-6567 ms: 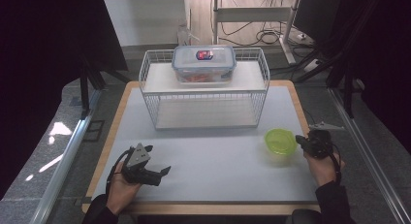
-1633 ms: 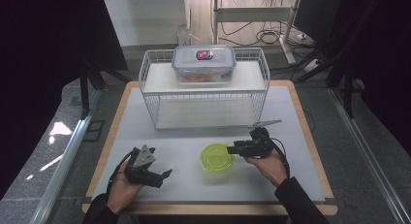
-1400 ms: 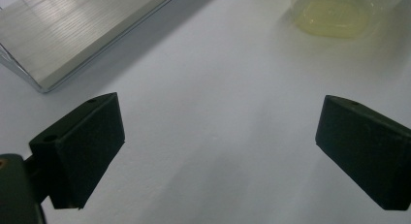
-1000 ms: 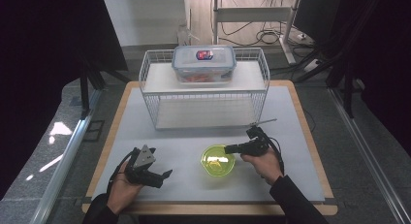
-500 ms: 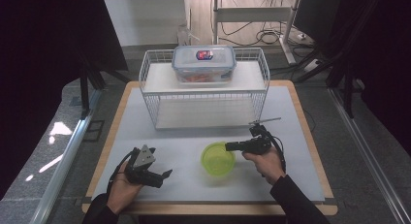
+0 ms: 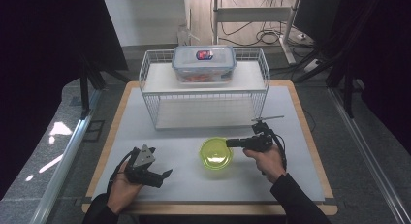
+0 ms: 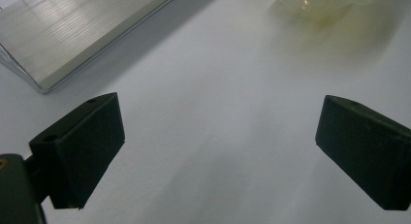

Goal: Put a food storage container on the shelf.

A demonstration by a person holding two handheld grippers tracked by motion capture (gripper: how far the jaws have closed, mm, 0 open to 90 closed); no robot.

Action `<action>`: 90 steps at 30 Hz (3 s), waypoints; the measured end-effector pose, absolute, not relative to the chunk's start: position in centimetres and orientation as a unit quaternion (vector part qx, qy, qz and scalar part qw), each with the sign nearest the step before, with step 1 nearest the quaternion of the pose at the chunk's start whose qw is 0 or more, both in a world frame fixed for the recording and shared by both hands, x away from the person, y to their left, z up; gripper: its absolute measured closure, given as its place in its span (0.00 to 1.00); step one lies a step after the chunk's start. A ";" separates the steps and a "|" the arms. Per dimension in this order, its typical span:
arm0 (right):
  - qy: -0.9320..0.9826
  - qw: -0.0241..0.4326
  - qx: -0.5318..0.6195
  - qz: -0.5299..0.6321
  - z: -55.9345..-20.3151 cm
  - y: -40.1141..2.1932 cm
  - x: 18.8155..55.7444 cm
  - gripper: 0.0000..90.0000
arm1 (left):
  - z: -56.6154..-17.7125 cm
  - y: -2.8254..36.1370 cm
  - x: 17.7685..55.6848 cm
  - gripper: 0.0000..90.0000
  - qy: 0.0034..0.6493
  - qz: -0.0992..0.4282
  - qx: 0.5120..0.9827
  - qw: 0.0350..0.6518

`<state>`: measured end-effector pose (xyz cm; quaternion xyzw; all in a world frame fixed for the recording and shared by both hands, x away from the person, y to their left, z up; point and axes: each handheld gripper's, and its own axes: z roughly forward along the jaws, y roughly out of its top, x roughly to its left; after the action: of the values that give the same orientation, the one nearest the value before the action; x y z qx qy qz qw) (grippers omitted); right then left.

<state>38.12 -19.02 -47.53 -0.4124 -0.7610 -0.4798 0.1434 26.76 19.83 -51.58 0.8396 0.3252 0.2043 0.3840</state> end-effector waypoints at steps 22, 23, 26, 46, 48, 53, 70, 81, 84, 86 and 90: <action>-0.728 0.130 -0.392 -0.547 -41.8 -20.1 38.6 0.93 | -51.6 19.8 26.8 0.04 0.325 0.204 0.840 0.384; -0.724 0.129 -0.389 -0.555 -41.1 -20.1 38.8 0.93 | -51.5 19.8 26.8 0.04 0.324 0.204 0.840 0.385; -0.721 0.126 -0.387 -0.561 -40.3 -20.2 38.9 0.93 | -51.5 19.8 26.8 0.04 0.324 0.204 0.840 0.384; -0.705 0.111 -0.379 -0.589 -35.3 -19.8 40.5 0.93 | -51.5 19.8 26.9 0.04 0.323 0.205 0.840 0.385; -0.703 0.111 -0.377 -0.593 -34.9 -19.8 40.7 0.93 | -51.6 19.9 26.9 0.04 0.323 0.205 0.840 0.386; -0.696 0.108 -0.378 -0.602 -33.7 -19.7 41.3 0.93 | -51.6 19.9 26.9 0.04 0.323 0.205 0.839 0.386; -0.678 0.101 -0.377 -0.623 -29.3 -18.8 43.3 0.93 | -51.6 19.9 26.9 0.04 0.324 0.201 0.839 0.389; -0.668 0.087 -0.386 -0.631 -26.5 -17.9 45.1 0.93 | -51.3 20.2 26.8 0.04 0.326 0.202 0.831 0.404; -0.665 0.083 -0.389 -0.632 -26.0 -17.7 45.4 0.93 | -51.3 20.2 26.8 0.04 0.328 0.201 0.827 0.410; -0.661 0.078 -0.394 -0.634 -25.3 -17.5 46.1 0.93 | -51.2 20.2 26.8 0.04 0.325 0.201 0.829 0.409; -0.658 0.074 -0.401 -0.633 -24.7 -17.3 46.8 0.93 | -51.3 20.2 26.8 0.04 0.324 0.200 0.830 0.408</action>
<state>46.80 -17.25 -24.74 -0.4012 -0.6577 -0.6333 0.0741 26.77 20.19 -51.27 0.8295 0.3244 0.2002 0.4081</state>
